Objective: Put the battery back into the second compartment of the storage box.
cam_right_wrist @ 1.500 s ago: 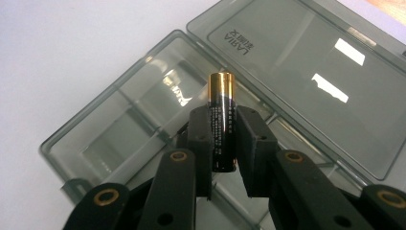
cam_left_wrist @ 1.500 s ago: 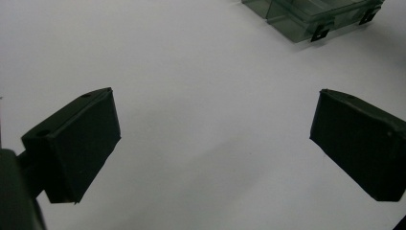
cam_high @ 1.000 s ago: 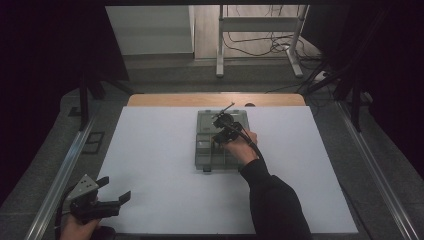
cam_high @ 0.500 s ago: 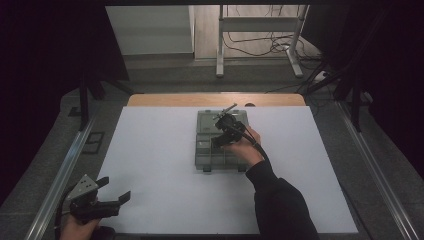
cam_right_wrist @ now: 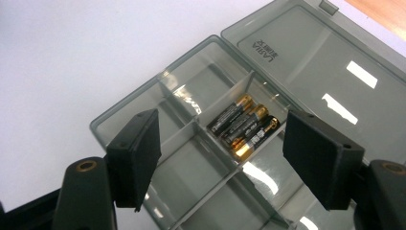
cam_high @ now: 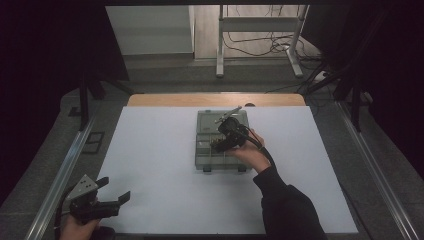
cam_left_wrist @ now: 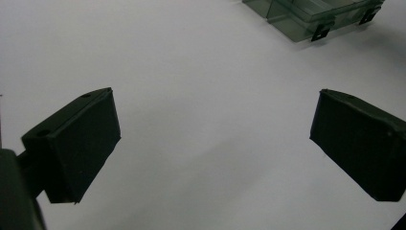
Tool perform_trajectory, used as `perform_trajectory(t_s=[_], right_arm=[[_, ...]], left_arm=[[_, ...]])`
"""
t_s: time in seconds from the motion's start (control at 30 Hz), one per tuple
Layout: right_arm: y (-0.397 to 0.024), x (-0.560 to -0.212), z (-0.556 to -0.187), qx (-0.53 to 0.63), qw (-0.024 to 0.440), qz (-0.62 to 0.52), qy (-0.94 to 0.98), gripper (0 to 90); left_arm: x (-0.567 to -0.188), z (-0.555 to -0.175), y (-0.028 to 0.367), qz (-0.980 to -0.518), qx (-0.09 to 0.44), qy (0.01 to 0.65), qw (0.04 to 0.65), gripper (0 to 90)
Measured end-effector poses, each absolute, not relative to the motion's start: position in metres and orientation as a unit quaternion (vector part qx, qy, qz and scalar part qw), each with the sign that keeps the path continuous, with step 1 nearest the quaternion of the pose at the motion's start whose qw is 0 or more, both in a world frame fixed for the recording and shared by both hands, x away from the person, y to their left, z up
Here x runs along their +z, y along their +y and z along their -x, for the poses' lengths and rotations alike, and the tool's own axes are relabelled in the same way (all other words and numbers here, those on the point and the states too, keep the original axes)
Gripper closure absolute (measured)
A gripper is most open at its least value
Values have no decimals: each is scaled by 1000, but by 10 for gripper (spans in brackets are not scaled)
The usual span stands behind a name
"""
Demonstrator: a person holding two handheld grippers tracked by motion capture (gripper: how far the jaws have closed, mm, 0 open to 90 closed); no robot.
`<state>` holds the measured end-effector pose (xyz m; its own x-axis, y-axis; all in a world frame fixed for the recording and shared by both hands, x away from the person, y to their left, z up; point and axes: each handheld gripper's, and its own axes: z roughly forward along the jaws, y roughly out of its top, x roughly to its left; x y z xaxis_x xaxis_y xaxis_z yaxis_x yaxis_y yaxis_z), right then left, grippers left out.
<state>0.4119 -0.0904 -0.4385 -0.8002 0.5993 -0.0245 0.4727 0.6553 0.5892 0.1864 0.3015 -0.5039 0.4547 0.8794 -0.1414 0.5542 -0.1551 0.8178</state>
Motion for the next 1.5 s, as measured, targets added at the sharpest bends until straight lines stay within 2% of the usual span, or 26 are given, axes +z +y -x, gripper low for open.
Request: perform_trajectory(t_s=[0.9,1.5], right_arm=[[-110,-435,-381,307,126,-272,903,164],[-131,-444,-362,307,119,-286,900,64]], left_arm=[[-504,-185,302,-735,190,490,428,34],[-504,-184,302,-737,191,489,426,34]])
